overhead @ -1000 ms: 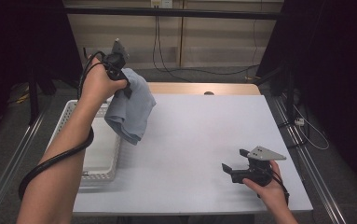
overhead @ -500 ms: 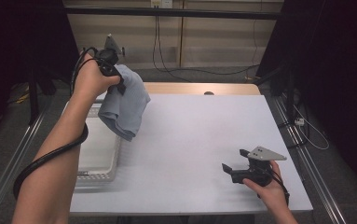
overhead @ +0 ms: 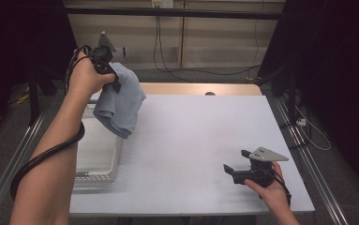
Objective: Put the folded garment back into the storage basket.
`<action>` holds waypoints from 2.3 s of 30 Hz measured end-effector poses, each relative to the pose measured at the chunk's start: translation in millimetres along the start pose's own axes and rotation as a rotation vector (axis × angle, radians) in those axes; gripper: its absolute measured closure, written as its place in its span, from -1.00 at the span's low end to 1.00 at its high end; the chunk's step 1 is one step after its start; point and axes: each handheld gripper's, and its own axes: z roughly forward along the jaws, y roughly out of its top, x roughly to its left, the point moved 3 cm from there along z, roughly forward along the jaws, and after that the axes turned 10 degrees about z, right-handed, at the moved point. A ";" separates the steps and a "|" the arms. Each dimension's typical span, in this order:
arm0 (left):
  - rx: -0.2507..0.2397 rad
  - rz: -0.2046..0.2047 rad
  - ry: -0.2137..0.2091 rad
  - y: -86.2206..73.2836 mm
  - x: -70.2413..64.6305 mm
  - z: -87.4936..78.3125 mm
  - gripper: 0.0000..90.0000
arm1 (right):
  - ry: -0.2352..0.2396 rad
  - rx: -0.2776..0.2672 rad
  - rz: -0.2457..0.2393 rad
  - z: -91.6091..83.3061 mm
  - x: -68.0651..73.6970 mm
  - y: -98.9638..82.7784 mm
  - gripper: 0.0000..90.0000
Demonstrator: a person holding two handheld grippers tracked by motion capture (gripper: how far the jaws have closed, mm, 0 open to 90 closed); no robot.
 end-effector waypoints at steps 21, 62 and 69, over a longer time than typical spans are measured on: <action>0.002 -0.028 0.041 -8.0 19.9 -3.3 0.64 | 0.002 -0.001 -0.003 -0.4 0.4 0.3 -0.83; 0.053 -0.102 0.071 -50.4 56.7 13.9 0.64 | 0.009 0.002 -0.004 1.2 3.2 0.2 -0.83; 0.059 -0.114 0.066 -59.3 60.9 17.1 0.64 | 0.010 0.003 -0.005 1.6 3.6 0.3 -0.83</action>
